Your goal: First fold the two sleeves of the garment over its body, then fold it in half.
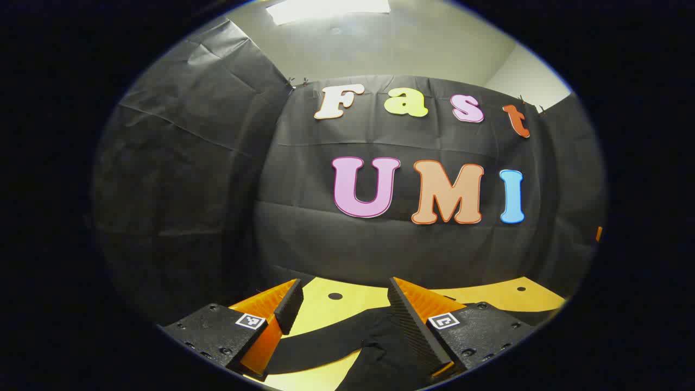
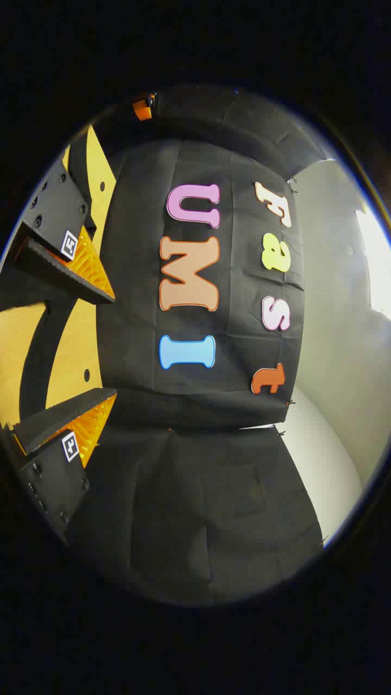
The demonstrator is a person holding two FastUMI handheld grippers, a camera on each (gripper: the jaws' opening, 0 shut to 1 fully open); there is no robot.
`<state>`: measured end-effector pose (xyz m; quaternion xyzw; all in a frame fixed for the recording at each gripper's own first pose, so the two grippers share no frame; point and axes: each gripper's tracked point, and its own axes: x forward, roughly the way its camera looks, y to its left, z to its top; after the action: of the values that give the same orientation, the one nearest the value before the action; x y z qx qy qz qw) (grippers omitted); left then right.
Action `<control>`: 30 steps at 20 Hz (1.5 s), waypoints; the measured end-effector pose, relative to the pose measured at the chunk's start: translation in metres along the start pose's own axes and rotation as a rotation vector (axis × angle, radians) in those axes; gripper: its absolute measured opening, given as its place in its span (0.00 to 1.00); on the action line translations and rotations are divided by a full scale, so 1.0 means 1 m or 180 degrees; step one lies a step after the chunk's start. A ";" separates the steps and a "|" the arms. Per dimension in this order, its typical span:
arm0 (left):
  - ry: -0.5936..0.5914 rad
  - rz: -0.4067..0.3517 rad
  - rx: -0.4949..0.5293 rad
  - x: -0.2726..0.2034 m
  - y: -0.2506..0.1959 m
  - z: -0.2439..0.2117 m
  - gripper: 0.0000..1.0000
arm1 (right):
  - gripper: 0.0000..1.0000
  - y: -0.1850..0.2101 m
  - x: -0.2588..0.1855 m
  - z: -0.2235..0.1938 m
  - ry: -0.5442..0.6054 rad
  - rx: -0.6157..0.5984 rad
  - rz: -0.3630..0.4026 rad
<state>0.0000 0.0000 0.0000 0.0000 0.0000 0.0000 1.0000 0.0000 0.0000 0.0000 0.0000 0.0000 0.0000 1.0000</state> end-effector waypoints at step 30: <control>-0.0058 0.0043 0.0384 0.017 0.028 0.006 0.92 | 0.98 -0.029 0.005 -0.005 0.0075 0.0025 -0.0341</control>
<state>0.0172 0.0280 0.0062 0.0602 -0.0091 0.0067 0.9981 0.0048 -0.0289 -0.0051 0.0038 0.0118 -0.0536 0.9985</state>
